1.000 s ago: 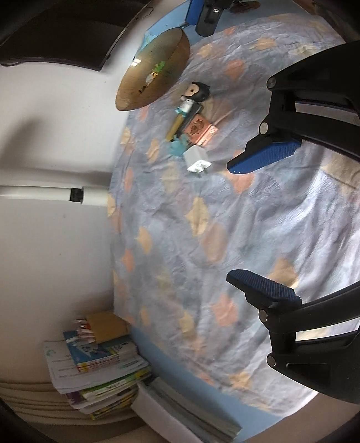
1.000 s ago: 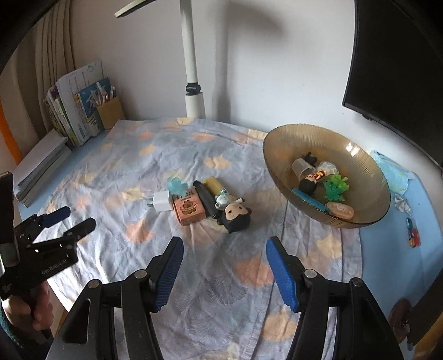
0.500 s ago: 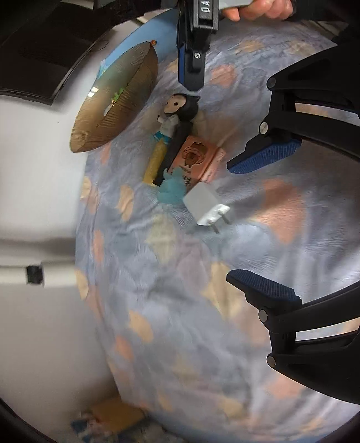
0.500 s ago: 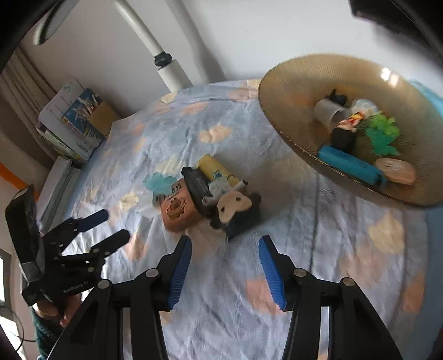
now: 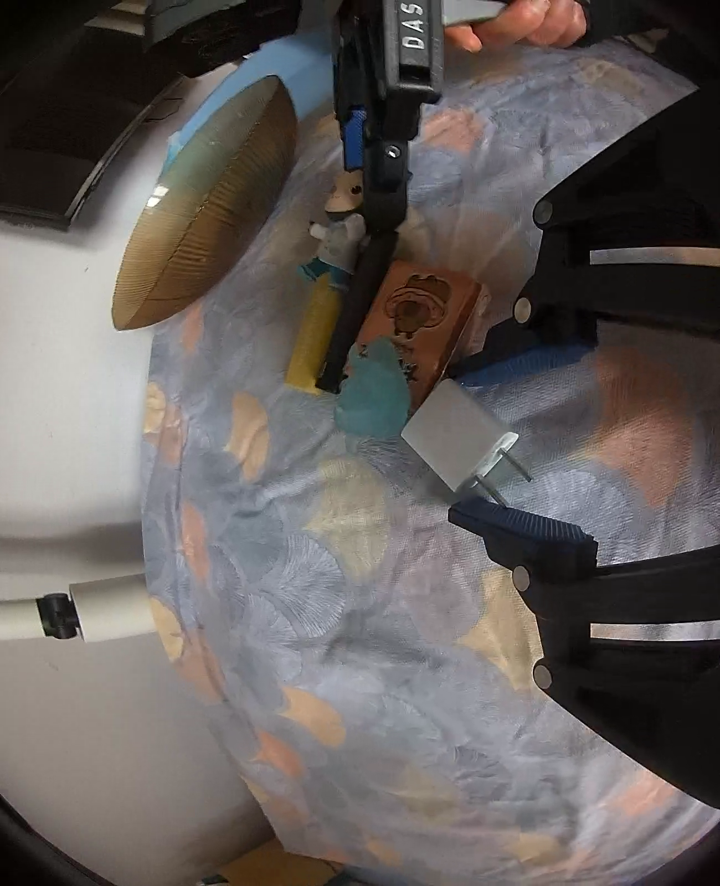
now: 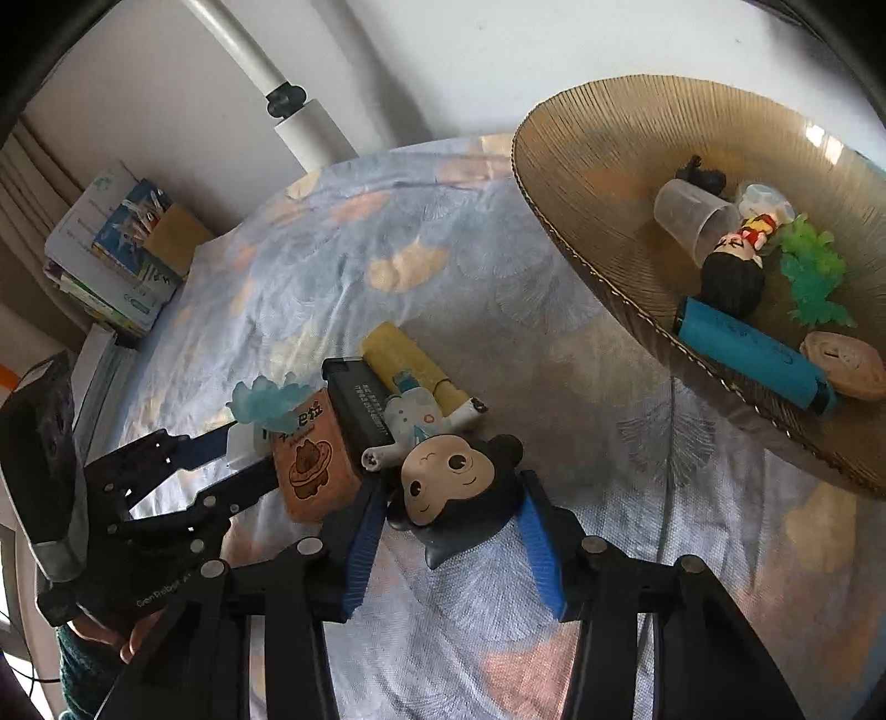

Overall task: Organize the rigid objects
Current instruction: 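Grasp the white plug charger with the left tool while the right tool grasps the black-haired doll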

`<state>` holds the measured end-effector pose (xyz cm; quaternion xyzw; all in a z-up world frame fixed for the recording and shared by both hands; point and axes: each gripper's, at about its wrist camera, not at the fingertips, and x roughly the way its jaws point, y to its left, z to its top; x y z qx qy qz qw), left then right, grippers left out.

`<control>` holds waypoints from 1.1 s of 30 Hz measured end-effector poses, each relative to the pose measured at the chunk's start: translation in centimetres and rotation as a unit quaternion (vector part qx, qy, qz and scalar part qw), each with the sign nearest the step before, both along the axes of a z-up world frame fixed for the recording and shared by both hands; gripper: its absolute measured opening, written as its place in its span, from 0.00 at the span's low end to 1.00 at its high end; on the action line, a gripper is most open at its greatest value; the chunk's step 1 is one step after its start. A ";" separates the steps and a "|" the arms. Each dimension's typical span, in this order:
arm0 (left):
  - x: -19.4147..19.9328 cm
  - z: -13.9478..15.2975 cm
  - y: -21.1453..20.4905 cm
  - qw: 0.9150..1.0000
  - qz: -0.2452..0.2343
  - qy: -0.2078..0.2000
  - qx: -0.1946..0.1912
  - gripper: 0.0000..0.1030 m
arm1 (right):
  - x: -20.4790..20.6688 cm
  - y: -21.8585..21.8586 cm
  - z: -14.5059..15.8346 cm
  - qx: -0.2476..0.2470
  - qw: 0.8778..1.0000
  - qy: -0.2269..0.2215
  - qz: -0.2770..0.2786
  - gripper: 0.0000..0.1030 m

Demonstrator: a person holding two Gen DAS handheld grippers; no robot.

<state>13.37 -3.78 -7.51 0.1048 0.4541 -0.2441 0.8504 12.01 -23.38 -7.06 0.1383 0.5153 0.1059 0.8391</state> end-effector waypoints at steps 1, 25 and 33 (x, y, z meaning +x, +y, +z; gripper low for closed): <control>-0.5 0.1 0.2 1.000 0.003 -0.003 -0.003 0.39 | -0.2 -0.1 0.0 0.001 1.000 -0.001 -0.004 0.45; -11.7 -0.2 6.8 0.984 0.180 0.003 -0.015 0.40 | -11.9 1.8 0.5 -0.061 0.998 -0.007 0.030 0.40; -14.0 -0.3 6.2 0.995 0.100 -0.004 -0.011 0.60 | -12.6 1.6 0.0 -0.099 0.994 0.003 0.044 0.59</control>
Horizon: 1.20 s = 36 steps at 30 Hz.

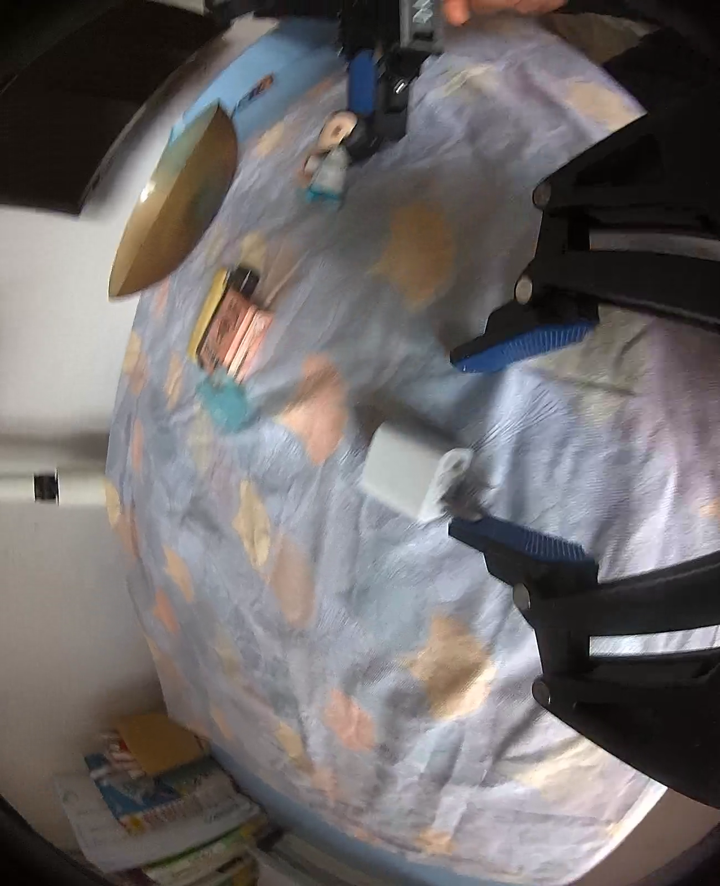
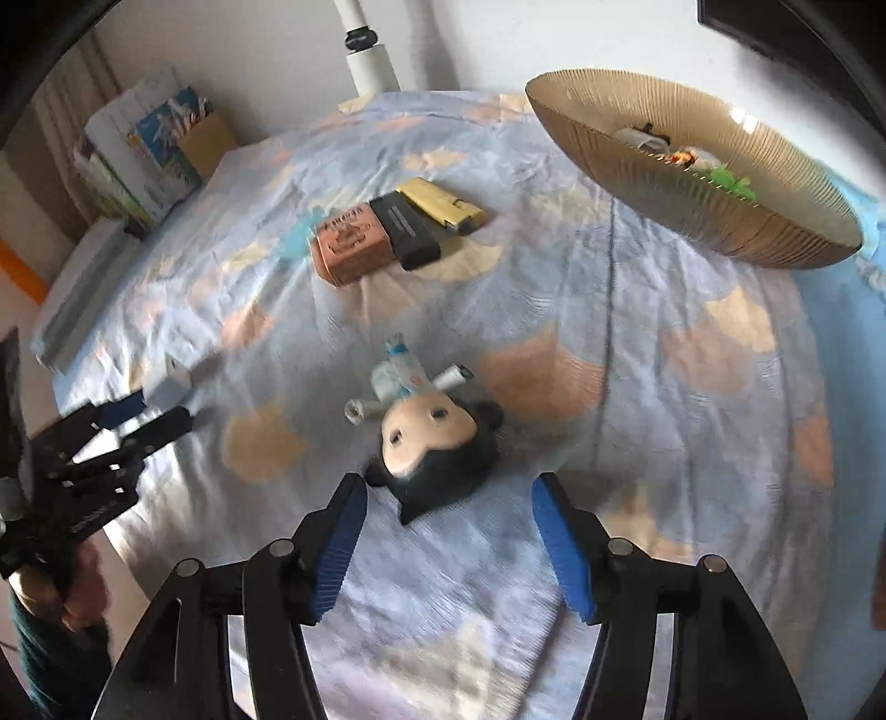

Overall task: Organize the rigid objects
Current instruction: 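Grasp the white plug charger with the left tool while the right tool grasps the black-haired doll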

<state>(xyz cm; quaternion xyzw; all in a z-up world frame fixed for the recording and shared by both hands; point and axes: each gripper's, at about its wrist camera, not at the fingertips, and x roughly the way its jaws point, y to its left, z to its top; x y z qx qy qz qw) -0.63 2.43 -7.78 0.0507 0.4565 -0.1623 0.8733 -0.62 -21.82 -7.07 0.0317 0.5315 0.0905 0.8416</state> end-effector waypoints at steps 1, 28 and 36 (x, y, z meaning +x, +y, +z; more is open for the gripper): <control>-0.1 0.0 0.2 0.999 -0.017 0.013 -0.025 0.74 | -0.1 -0.1 0.0 -0.004 1.000 0.000 0.002 0.59; 1.0 0.2 -0.1 0.997 0.054 -0.006 -0.061 0.27 | 0.7 3.3 -0.3 -0.035 0.999 -0.035 0.012 0.46; 1.4 0.2 -1.4 0.998 0.045 -0.010 -0.035 0.39 | 0.9 3.1 -0.5 -0.018 0.999 -0.026 0.013 0.55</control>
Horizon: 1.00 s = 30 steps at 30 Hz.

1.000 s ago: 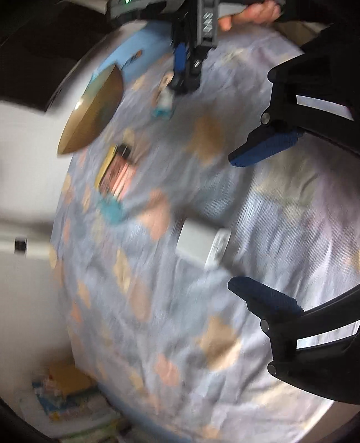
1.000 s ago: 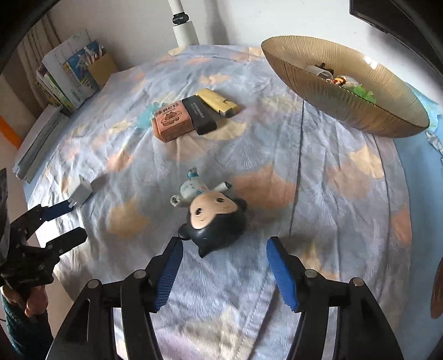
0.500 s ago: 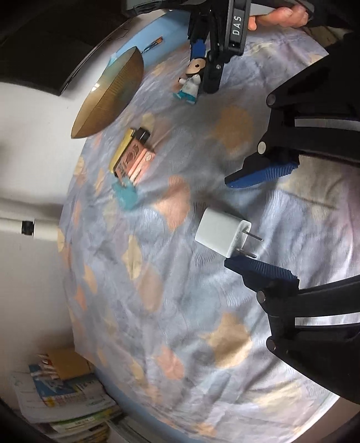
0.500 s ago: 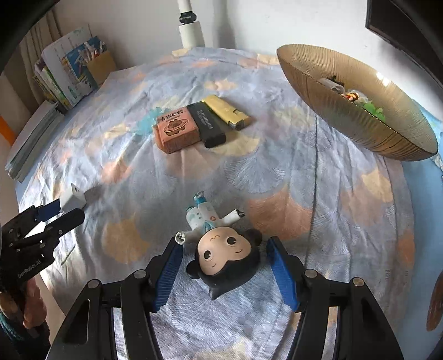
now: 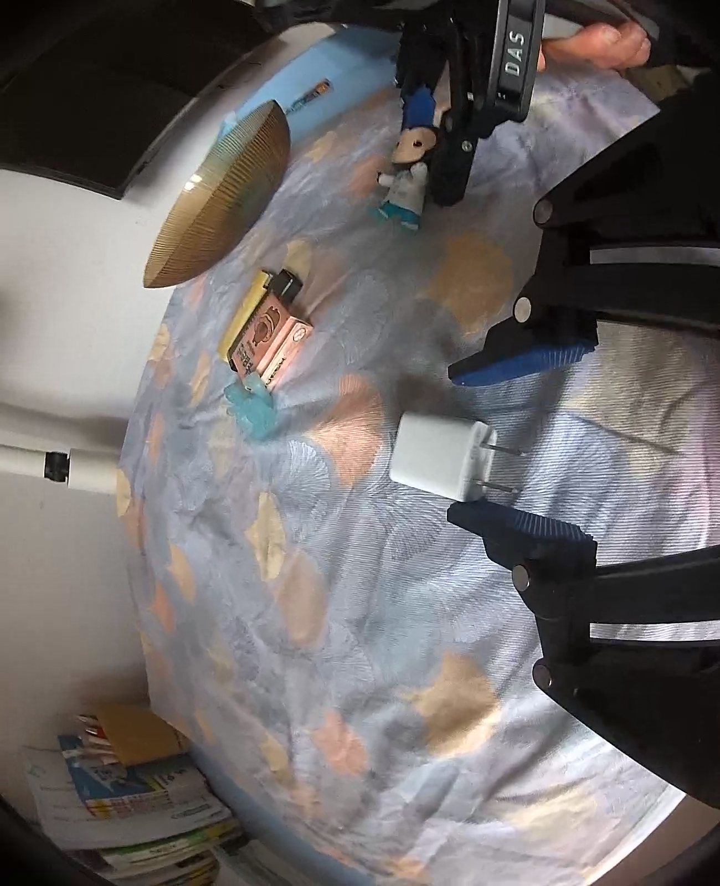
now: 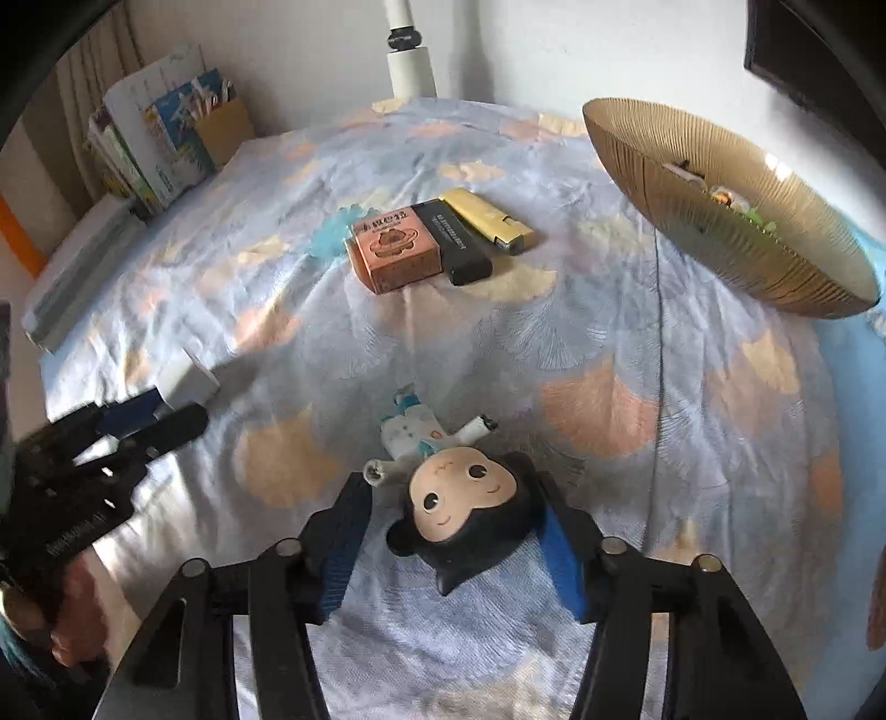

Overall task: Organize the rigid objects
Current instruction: 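Grasp the white plug charger with the left tool while the right tool grasps the black-haired doll, then carry the charger and doll over the amber bowl and open both tools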

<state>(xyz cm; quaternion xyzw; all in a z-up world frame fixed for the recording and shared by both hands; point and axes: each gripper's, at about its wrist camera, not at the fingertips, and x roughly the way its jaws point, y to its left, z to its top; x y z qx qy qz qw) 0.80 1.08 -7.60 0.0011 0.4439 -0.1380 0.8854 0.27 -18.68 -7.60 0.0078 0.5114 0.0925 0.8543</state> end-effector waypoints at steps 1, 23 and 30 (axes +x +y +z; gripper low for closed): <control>0.2 0.0 -0.3 1.000 0.001 0.000 0.006 0.39 | 0.2 -0.1 0.0 0.001 1.000 0.002 -0.001 0.55; -0.8 4.5 -1.1 0.998 0.005 -0.064 -0.008 0.25 | -1.5 -1.0 3.4 -0.025 0.999 -0.038 -0.029 0.47; 0.2 8.7 -3.0 0.994 -0.016 -0.108 -0.015 0.25 | -2.0 -2.3 7.3 -0.054 0.994 -0.084 -0.043 0.47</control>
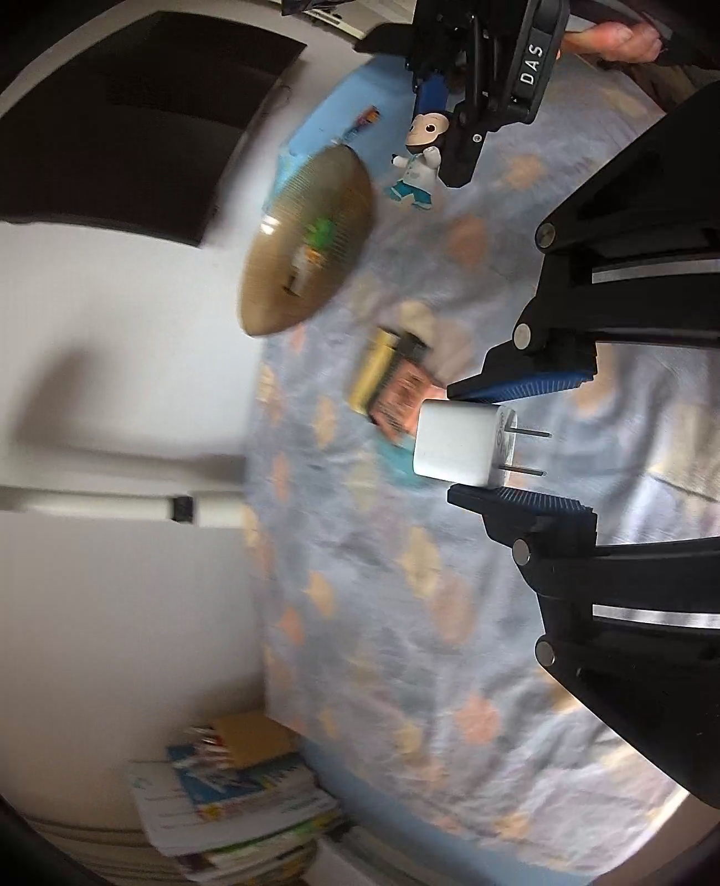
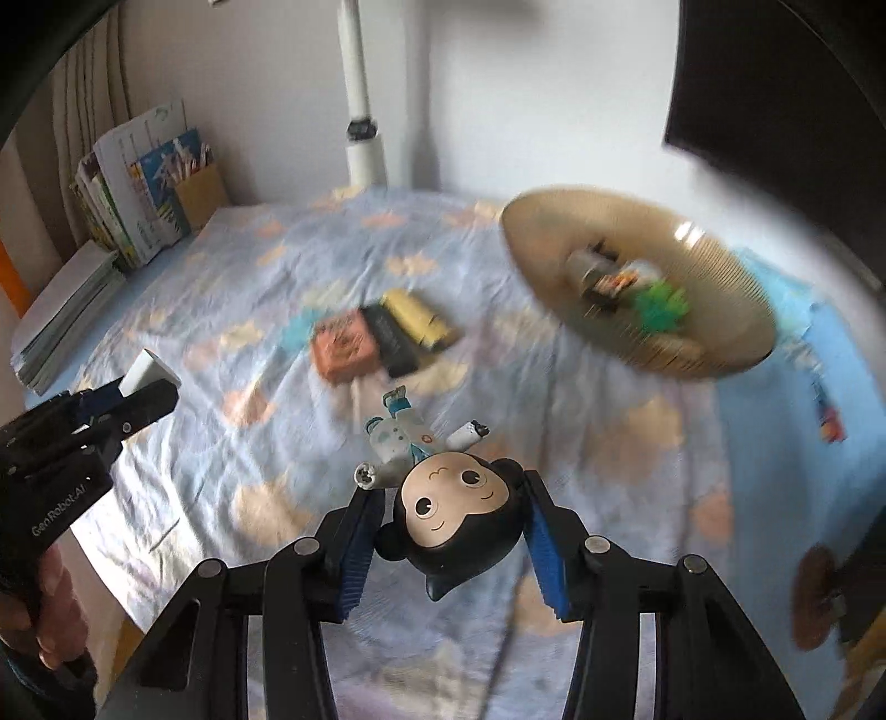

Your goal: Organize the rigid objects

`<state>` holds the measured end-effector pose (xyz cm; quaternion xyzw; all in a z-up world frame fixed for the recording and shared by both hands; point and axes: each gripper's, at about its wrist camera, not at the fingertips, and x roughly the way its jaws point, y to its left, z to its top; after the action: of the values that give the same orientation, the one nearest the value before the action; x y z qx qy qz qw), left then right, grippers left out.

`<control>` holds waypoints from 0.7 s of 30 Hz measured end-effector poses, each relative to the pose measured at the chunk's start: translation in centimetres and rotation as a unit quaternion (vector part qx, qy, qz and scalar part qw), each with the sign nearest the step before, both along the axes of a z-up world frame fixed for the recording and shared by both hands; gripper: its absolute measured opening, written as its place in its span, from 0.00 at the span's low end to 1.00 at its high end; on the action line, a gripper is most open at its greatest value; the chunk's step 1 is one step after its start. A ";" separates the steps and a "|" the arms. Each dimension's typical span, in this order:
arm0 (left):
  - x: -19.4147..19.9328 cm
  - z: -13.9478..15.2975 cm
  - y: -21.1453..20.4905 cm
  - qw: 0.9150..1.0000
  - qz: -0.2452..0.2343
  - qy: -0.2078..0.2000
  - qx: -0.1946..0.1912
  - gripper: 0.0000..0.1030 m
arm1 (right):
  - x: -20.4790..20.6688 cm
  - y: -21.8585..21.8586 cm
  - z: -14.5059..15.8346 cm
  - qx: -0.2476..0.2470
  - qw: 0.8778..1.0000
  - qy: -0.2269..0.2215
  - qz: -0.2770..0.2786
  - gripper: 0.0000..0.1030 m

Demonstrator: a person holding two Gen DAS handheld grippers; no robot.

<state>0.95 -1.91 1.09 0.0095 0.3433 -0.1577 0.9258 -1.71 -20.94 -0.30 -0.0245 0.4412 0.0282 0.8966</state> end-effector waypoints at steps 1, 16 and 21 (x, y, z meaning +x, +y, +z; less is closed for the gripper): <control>0.4 0.8 -0.6 1.000 -0.003 -0.006 -0.007 0.25 | 0.0 -0.3 0.9 -0.012 1.000 -0.010 -0.004 0.47; 9.4 2.9 -16.4 0.993 -0.115 0.009 -0.036 0.25 | 6.3 -13.4 7.2 0.012 0.988 -0.047 -0.146 0.47; 11.3 1.0 -20.3 0.993 -0.114 0.036 -0.006 0.26 | 9.5 -15.6 3.7 0.017 0.984 0.006 -0.175 0.47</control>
<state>12.28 -22.17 2.11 0.0375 0.3720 -0.2649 0.8888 7.74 -36.52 3.40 0.0689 0.4432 -0.1215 0.8855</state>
